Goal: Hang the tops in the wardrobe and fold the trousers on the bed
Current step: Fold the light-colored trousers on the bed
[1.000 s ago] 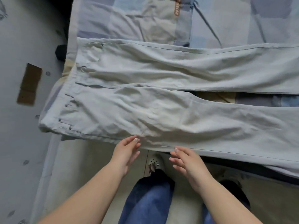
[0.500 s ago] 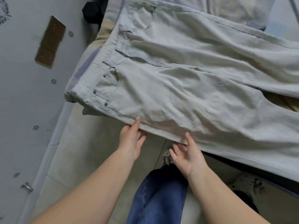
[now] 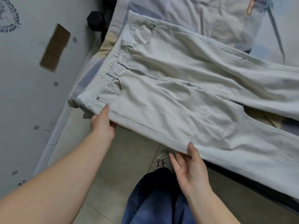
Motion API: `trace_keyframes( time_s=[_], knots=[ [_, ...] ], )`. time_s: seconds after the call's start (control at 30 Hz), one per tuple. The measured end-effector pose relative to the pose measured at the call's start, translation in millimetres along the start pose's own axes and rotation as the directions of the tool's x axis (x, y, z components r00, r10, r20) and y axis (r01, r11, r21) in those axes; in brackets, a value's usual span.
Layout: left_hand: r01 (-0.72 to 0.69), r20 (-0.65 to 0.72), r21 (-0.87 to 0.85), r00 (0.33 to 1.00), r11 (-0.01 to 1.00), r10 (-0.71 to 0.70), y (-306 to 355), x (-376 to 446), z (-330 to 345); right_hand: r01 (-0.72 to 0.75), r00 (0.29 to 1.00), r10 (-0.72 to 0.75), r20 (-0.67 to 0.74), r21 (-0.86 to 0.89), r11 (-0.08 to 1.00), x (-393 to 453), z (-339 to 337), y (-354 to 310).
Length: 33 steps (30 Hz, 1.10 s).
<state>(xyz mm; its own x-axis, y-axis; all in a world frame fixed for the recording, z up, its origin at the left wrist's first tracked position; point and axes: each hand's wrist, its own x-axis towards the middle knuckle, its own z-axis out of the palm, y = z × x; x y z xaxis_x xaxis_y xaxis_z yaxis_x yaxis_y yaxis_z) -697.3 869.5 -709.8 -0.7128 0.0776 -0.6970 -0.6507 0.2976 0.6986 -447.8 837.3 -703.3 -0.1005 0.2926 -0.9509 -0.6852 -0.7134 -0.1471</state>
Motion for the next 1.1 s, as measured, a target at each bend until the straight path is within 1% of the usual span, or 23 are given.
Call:
trace_keyframes(
  time_s=[0.1,0.2,0.27,0.4,0.47,0.53,0.67,0.83,0.97,1.03,1.1],
  knots=[
    [-0.044,-0.054,0.025,0.998,0.999,0.045,25,-9,10,0.089,0.996,-0.091,-0.022,-0.09,0.992,-14,8,-27],
    [-0.13,-0.064,0.03,0.989,0.991,0.131,50,-21,30,0.217,0.976,-0.22,0.014,-0.22,0.951,-21,29,-63],
    [-0.174,-0.022,0.016,0.985,0.985,0.174,67,-30,53,0.306,0.951,-0.307,0.039,-0.271,0.913,-22,49,-93],
    [-0.193,0.065,-0.045,0.979,0.98,0.196,92,-39,106,0.457,0.885,-0.46,0.07,-0.314,0.832,-8,97,-155],
    [-0.201,0.096,-0.017,0.975,0.979,0.202,103,-36,133,0.504,0.856,-0.511,0.077,-0.341,0.793,4,123,-181],
    [-0.207,0.158,0.021,0.967,0.978,0.201,115,-22,172,0.543,0.827,-0.559,0.067,-0.354,0.761,28,154,-206],
    [-0.227,0.231,0.163,0.955,0.96,0.186,122,9,233,0.527,0.831,-0.557,0.009,-0.336,0.781,78,194,-242],
    [-0.182,0.302,0.206,0.946,0.962,0.115,116,63,301,0.475,0.832,-0.546,-0.095,-0.386,0.791,145,223,-265],
    [-0.173,0.34,0.256,0.937,0.951,0.079,103,92,334,0.432,0.825,-0.541,-0.164,-0.434,0.79,182,231,-275],
    [-0.182,0.337,0.281,0.938,0.942,0.081,99,104,346,0.394,0.839,-0.516,-0.172,-0.461,0.795,196,236,-278],
    [-0.179,0.328,0.291,0.942,0.94,0.078,99,114,355,0.342,0.873,-0.463,-0.15,-0.488,0.803,208,240,-279]
  ],
)
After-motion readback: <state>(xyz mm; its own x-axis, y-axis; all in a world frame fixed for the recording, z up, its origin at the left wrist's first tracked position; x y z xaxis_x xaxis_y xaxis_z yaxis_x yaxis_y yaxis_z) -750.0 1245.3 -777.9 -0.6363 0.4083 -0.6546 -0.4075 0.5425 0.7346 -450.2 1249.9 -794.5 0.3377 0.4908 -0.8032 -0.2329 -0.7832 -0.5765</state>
